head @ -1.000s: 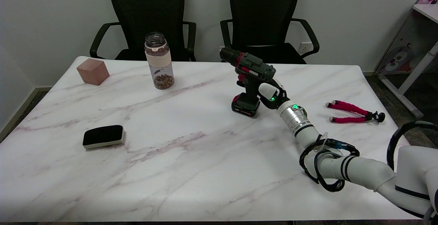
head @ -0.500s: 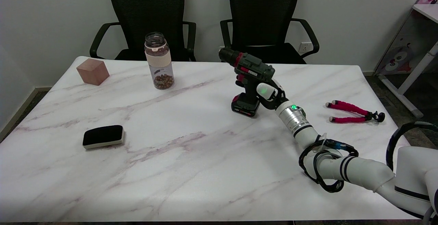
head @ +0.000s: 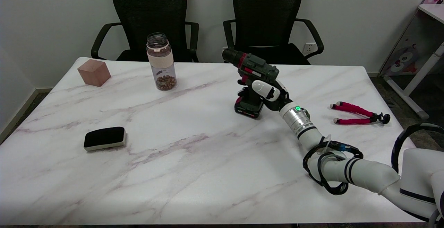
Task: Pick up the power screwdriver.
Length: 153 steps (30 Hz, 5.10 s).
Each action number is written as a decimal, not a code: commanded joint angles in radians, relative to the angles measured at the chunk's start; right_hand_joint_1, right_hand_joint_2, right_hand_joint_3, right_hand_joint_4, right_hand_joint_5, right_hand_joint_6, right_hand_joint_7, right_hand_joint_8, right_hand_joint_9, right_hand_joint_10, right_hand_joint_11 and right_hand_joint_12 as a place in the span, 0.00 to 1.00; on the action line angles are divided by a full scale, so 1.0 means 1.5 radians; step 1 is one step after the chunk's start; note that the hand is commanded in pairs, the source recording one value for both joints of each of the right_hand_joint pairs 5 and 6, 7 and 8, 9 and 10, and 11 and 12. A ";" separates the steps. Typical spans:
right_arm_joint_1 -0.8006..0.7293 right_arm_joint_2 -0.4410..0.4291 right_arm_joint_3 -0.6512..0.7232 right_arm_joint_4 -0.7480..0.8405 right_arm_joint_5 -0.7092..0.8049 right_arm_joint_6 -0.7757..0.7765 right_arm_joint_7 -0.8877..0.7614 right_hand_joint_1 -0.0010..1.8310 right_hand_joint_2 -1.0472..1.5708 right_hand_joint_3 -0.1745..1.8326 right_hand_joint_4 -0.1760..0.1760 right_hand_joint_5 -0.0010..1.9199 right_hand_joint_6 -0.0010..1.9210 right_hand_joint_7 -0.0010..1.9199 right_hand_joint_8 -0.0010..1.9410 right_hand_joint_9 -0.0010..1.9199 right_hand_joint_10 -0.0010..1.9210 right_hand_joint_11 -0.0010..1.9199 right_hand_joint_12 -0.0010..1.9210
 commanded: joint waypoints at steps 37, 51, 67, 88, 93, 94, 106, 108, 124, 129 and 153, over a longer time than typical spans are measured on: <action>0.017 -0.010 0.023 0.008 0.002 -0.053 -0.001 0.51 0.51 0.48 1.00 0.41 0.41 0.41 0.40 0.89 0.89 0.64 0.64; 0.022 -0.012 0.021 0.008 0.002 -0.056 -0.001 0.51 0.53 0.51 0.50 0.57 0.57 0.57 0.57 0.95 0.95 0.66 0.66; 0.025 -0.014 0.017 0.008 -0.002 -0.057 -0.001 0.48 0.55 0.49 0.55 0.87 0.87 0.87 0.86 1.00 1.00 0.73 0.73; 0.026 -0.004 0.025 -0.051 0.001 -0.033 -0.045 0.52 0.57 0.47 1.00 1.00 1.00 1.00 0.99 1.00 1.00 0.81 0.81; 0.026 0.015 0.026 -0.096 0.001 -0.018 -0.045 0.52 0.58 0.47 1.00 1.00 1.00 1.00 0.99 1.00 1.00 0.84 0.84; 0.026 0.022 0.027 -0.110 0.000 -0.016 -0.047 0.52 0.58 0.46 1.00 1.00 1.00 1.00 0.99 1.00 1.00 0.84 0.84; 0.023 0.073 0.062 -0.249 -0.004 -0.013 -0.114 0.52 0.61 0.45 1.00 1.00 1.00 1.00 0.99 1.00 1.00 0.89 0.89; 0.026 0.081 0.062 -0.267 -0.004 -0.013 -0.124 0.52 0.62 0.45 1.00 1.00 1.00 1.00 0.99 1.00 1.00 0.90 0.90; 0.037 0.152 0.093 -0.383 -0.004 -0.030 -0.176 0.52 0.64 0.44 1.00 1.00 1.00 1.00 0.99 1.00 1.00 0.92 0.92; 0.041 0.170 0.095 -0.425 0.000 -0.040 -0.202 0.52 0.64 0.44 1.00 1.00 1.00 1.00 0.99 1.00 1.00 0.92 0.92; 0.042 0.170 0.090 -0.466 0.001 -0.111 -0.240 0.51 0.64 0.45 1.00 1.00 1.00 1.00 0.99 1.00 1.00 0.93 0.93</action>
